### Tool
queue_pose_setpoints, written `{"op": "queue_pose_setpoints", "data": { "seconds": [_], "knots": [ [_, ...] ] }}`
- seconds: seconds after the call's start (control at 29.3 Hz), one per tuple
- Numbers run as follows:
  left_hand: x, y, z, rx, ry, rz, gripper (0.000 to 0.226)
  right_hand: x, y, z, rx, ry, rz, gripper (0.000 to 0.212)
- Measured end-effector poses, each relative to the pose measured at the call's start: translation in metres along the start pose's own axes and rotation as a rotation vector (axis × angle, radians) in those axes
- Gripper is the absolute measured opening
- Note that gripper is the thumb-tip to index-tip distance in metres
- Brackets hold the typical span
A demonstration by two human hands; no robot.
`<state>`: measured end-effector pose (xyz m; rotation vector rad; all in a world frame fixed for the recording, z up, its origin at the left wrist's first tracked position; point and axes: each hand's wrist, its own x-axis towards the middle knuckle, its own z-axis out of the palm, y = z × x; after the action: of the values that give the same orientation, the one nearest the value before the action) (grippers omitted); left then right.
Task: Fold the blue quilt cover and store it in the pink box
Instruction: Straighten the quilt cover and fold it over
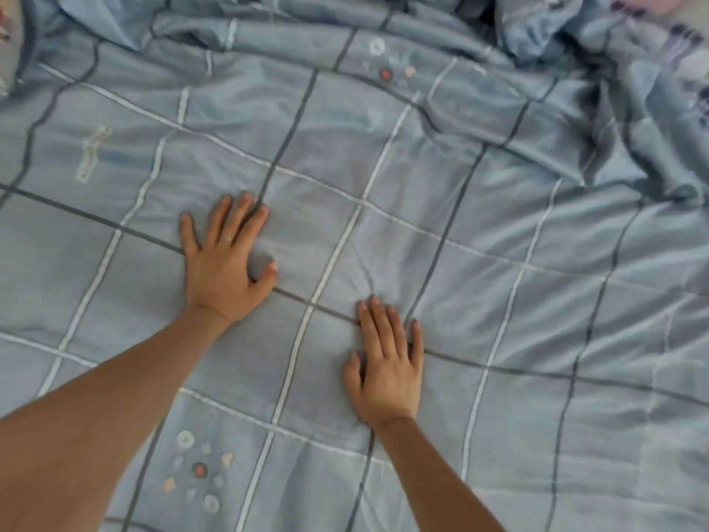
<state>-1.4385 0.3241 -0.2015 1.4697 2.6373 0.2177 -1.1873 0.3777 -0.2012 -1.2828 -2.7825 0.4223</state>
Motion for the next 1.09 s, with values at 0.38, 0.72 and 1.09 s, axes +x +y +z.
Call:
{"op": "queue_pose_setpoints", "data": {
  "seconds": [0.38,0.72,1.09],
  "knots": [
    [-0.083,0.046,-0.002,-0.161,0.254,-0.239,0.048,-0.006,0.004,0.002,0.053,0.059,-0.034,0.067],
    [-0.335,0.182,0.038,-0.014,-0.099,-0.095,0.076,-0.006,0.011,0.001,0.144,0.066,-0.107,0.067],
    [-0.345,0.191,0.047,-0.007,-0.052,-0.100,0.077,-0.323,0.200,-0.047,-0.181,-0.123,0.010,0.060]
  ]
}}
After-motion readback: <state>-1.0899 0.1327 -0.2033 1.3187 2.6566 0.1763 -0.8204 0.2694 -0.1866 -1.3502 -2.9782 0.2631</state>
